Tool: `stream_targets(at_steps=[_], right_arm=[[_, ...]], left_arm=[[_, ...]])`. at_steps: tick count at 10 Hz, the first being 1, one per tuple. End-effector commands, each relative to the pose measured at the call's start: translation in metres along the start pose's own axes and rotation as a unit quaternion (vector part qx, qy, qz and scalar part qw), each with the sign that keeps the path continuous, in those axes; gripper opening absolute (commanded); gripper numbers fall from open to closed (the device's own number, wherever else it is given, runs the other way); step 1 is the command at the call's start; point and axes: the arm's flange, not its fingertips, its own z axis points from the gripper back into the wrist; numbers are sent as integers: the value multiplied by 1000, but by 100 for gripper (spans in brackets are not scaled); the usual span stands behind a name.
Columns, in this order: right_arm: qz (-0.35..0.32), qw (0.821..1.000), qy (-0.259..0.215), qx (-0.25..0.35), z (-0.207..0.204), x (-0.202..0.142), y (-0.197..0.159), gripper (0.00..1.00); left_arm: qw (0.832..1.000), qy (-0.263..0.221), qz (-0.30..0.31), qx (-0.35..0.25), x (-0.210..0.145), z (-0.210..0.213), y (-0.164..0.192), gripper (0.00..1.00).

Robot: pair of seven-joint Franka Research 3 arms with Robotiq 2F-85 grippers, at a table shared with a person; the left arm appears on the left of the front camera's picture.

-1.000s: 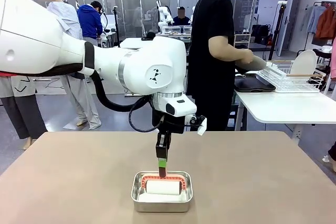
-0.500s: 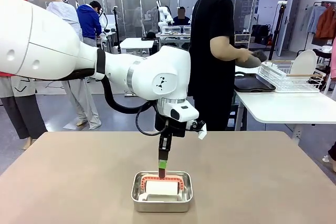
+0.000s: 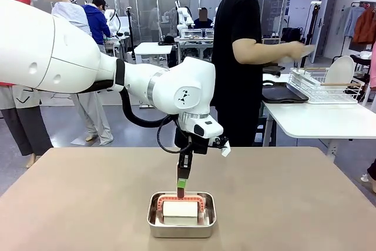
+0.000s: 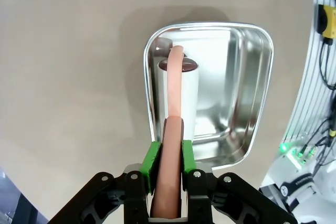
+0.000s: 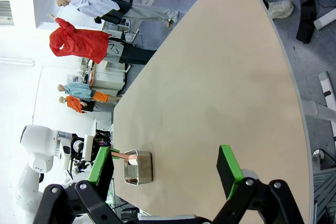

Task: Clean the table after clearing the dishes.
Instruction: Place the Lint Roller back on top of the Airtight Container.

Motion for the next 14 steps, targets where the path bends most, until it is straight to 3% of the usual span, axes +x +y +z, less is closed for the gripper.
stream_targets(at_steps=[1, 3, 4, 5, 6, 7, 8, 9, 10, 14], right_arm=[[-1, 1000, -5, 6, 0, 0, 2, 100], [-1, 1000, -5, 6, 0, 0, 2, 100], [-1, 1000, -5, 6, 0, 0, 2, 100], [-1, 1000, -5, 6, 0, 0, 2, 100], [-1, 1000, -5, 6, 0, 0, 2, 100], [-1, 1000, -5, 6, 0, 0, 2, 100], [-1, 1000, -5, 6, 0, 0, 2, 100], [-1, 1000, -5, 6, 0, 0, 2, 100], [-1, 1000, -5, 6, 0, 0, 2, 100], [-1, 1000, -5, 6, 0, 0, 2, 100]], left_arm=[[1000, 2, 4, -1, 7, -28, 7, 22], [1000, -5, -5, 6, 3, -19, 2, 22], [1000, -15, -14, 12, 1, -9, -3, 55], [1000, -20, -6, 6, -2, -2, -6, 54], [1000, -24, -3, 6, -5, 3, -6, 86], [1000, -26, 1, 10, -11, 7, -6, 58], [1000, -27, 4, 7, -17, 11, -6, 100], [999, -28, 14, 14, -27, 17, -7, 89], [999, -36, 21, 15, -34, 19, -7, 100], [997, -63, 41, 36, -55, 28, -9, 100]])
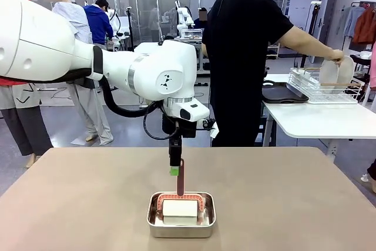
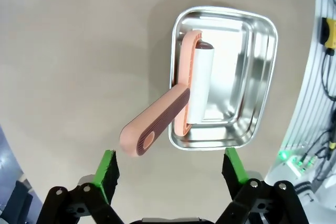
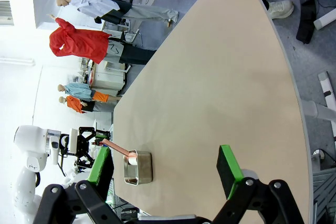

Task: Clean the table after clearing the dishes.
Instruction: Place the Lint Roller back on top of the Airtight Container.

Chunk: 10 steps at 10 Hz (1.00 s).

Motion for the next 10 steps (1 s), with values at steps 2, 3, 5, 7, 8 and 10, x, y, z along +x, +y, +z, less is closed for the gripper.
stream_targets(at_steps=[2, 3, 5, 7, 8, 10], right_arm=[[0, 1000, -4, 6, 0, 0, 2, 100], [0, 1000, -4, 6, 0, 0, 2, 100], [0, 1000, -4, 6, 0, 0, 2, 100], [0, 1000, -4, 6, 0, 0, 2, 100], [0, 1000, -4, 6, 0, 0, 2, 100], [0, 1000, -4, 6, 0, 0, 2, 100]], left_arm=[[999, -29, 1, 33, -29, -2, -20, 100], [1000, -9, 6, 5, -5, 2, -1, 100], [1000, -9, 6, 5, -5, 2, -1, 100], [1000, -9, 6, 5, -5, 2, -1, 100], [1000, -9, 6, 5, -5, 2, -1, 100], [985, -111, 131, -6, -43, 43, 30, 100]])
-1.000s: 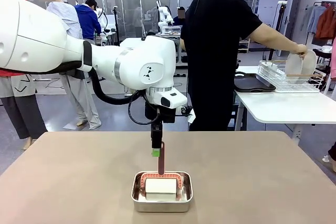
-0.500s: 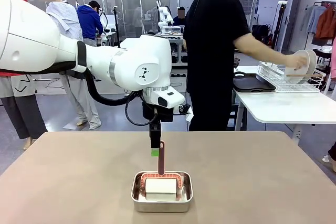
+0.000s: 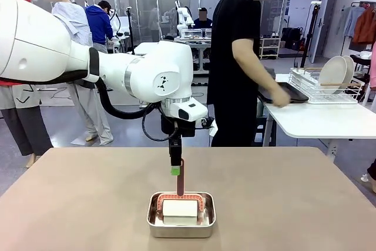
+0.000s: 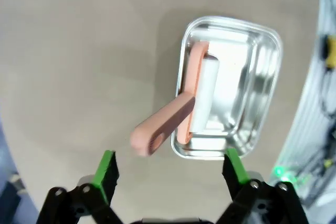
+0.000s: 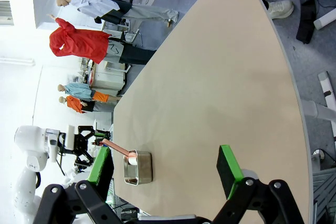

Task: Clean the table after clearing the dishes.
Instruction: Place the Lint Roller back on top of the Airtight Container.

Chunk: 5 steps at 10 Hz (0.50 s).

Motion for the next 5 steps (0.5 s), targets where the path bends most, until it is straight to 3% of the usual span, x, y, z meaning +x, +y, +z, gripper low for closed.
stream_targets(at_steps=[1, 3, 5], right_arm=[[0, 1000, -4, 6, -1, 0, 2, 100], [0, 1000, -4, 6, -1, 0, 2, 100], [0, 1000, -4, 6, -1, 0, 2, 100]], left_arm=[[973, -156, 167, -41, -73, 66, 49, 100], [938, -237, 239, -77, -152, 89, 62, 100], [873, -328, 342, -117, -267, 82, 59, 100]])
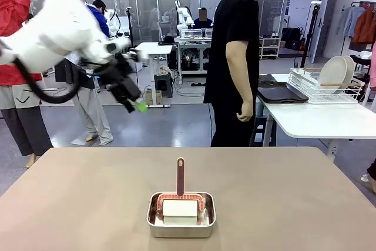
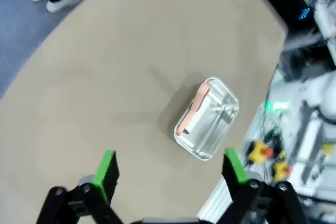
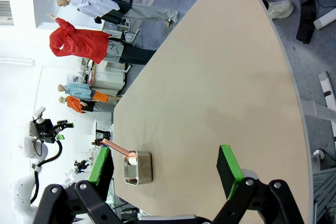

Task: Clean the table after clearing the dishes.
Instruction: Place the Lint Roller back on top of the Airtight Container.

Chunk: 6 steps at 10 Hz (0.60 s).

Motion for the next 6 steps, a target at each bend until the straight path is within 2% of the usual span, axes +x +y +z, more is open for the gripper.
stream_targets(at_steps=[1, 2, 4, 5, 6], right_arm=[[0, 1000, -4, 6, -1, 0, 2, 100], [0, 1000, -4, 6, -1, 0, 2, 100], [0, 1000, -4, 6, -1, 0, 2, 100], [0, 1000, -4, 6, -1, 0, 2, 100], [0, 1000, -4, 6, -1, 0, 2, 100]], left_arm=[[989, -115, 91, -37, -110, 24, 38, 100], [972, -175, 142, -59, -169, 45, 62, 100], [946, -217, 239, -13, -286, 81, 82, 100], [923, -260, 283, 0, -332, 93, 86, 100], [892, -304, 335, 13, -370, 102, 88, 100]])
